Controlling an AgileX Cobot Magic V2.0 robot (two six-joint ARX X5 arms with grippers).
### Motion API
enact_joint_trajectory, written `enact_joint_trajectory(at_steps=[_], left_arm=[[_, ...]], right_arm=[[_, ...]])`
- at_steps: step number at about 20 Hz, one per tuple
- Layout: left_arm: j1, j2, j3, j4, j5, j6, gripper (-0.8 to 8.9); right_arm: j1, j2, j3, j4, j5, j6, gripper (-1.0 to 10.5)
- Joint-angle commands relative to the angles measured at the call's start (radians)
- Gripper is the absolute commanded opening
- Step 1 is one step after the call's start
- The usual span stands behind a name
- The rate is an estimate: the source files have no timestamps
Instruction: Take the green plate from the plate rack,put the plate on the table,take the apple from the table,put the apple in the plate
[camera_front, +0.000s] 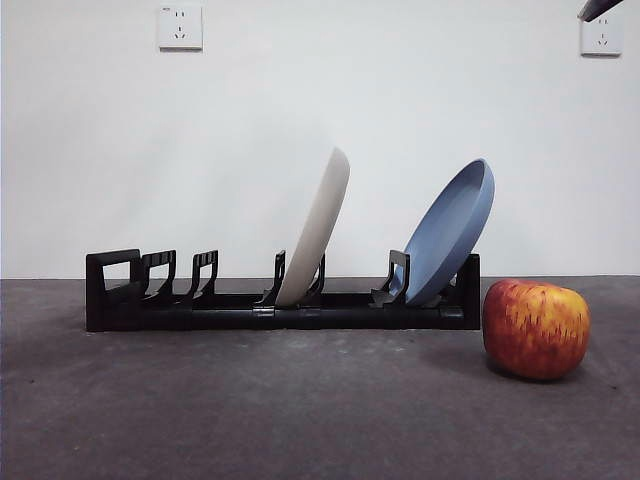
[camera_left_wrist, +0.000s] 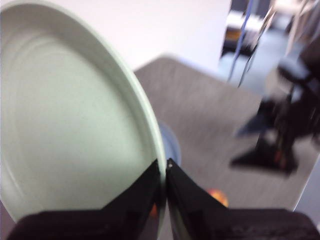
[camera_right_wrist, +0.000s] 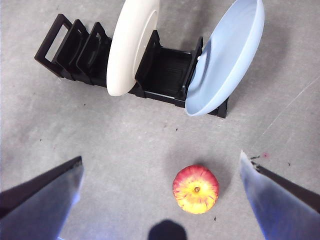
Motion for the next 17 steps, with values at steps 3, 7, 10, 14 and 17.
enact_joint_trajectory(at_steps=[3,7,10,14,17], left_arm=[[-0.142,-0.259,-0.468,-0.008,-0.171,-0.026,-0.09],[-0.217,-0.425,-0.783,-0.008,-0.216,-0.159,-0.09],[-0.258,-0.464,-0.983,-0.007,-0.284,-0.248,-0.09],[-0.266,-0.432,-1.224,0.141,-0.311,-0.268,-0.09],[-0.266,-0.360,-1.358,0.327,-0.312,-0.256,-0.09]], right_arm=[[0.002,0.002,0.005,0.004,0.003,0.004,7.8],[0.002,0.002,0.005,0.002,0.003,0.004,7.8],[0.002,0.002,0.005,0.001,0.003,0.004,7.8],[0.002,0.002,0.005,0.001,0.003,0.004,7.8],[0.002,0.002,0.005,0.000,0.003,0.004,7.8]])
